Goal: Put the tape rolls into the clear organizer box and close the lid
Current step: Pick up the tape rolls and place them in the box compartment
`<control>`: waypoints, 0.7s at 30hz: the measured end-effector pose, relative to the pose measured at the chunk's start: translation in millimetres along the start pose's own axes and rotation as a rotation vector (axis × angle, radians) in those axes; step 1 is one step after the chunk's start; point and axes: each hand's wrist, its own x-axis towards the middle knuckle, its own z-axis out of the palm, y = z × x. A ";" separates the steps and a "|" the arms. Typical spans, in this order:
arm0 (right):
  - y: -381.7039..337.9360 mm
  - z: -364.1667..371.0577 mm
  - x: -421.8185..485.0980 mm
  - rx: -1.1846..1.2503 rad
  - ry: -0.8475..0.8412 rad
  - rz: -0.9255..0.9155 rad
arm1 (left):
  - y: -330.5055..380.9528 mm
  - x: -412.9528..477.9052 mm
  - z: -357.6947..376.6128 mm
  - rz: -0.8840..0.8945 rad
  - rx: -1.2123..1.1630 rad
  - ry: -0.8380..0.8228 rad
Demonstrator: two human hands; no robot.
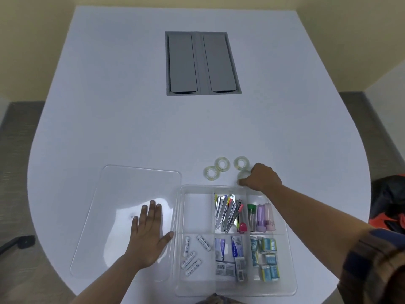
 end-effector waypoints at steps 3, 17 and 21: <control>-1.6 -0.3 0.8 -0.006 0.010 0.007 | 0.9 0.4 -1.1 -0.004 0.007 -0.013; 1.7 -6.7 -28.4 0.204 0.249 -0.250 | 0.3 -1.1 -1.0 -0.005 -0.003 -0.004; -10.0 5.7 -75.1 0.186 0.250 -0.533 | 0.0 -0.8 0.7 0.003 -0.003 0.008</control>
